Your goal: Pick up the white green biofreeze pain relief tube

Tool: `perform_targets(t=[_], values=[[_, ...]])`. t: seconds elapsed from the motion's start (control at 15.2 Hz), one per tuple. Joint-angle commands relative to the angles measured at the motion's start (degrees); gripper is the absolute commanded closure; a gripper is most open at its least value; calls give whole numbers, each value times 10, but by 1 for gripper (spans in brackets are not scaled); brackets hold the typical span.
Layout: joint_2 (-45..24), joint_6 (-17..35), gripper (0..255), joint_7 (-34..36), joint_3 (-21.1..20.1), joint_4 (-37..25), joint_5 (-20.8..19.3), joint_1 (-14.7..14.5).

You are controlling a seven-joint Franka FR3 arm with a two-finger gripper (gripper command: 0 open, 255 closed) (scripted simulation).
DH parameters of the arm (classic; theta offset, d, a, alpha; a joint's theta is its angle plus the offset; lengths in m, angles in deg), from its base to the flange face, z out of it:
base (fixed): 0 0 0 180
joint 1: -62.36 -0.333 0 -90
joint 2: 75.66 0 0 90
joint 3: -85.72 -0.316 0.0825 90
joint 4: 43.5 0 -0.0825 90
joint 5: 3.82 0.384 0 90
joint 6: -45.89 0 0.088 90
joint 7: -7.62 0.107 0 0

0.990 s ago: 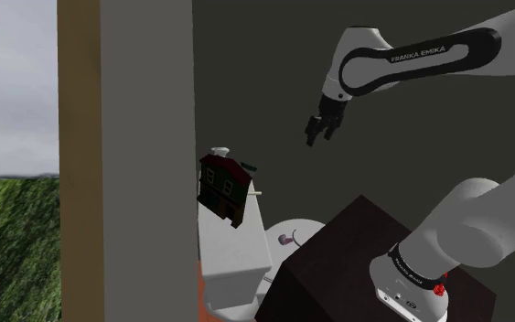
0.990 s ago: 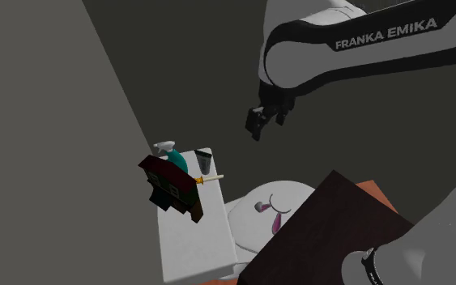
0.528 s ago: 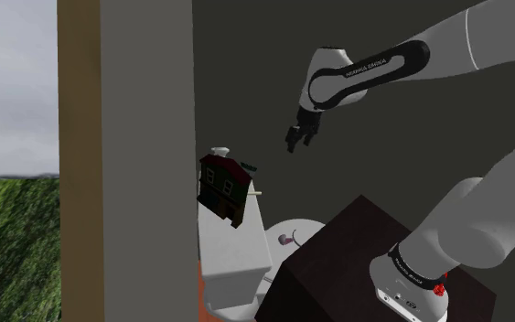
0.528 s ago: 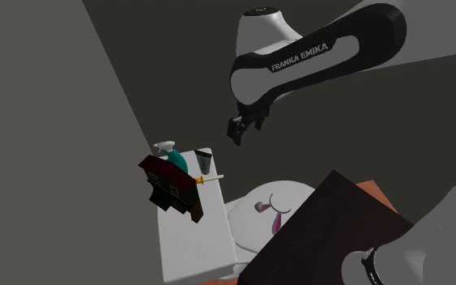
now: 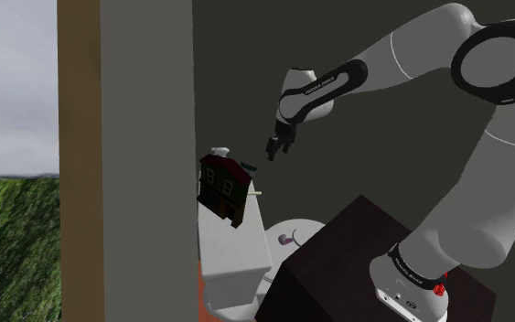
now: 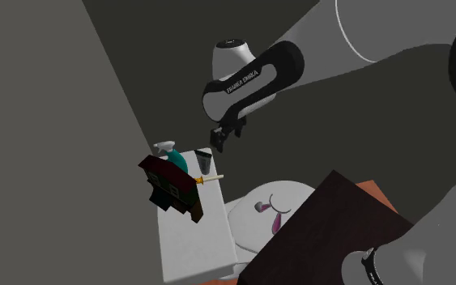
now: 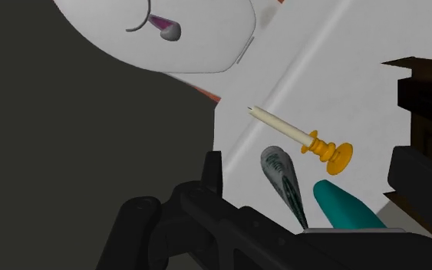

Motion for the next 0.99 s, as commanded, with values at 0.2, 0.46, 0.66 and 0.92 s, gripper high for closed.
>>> perform_targets(t=[0.2,0.46,0.66,0.92], values=[[-115,29,0,-26,-16,-85,12,1],[-204,36,0,-41,-28,-166,14,1],[-218,46,0,-42,-29,-170,15,1],[-244,65,0,-45,-31,-177,17,3]])
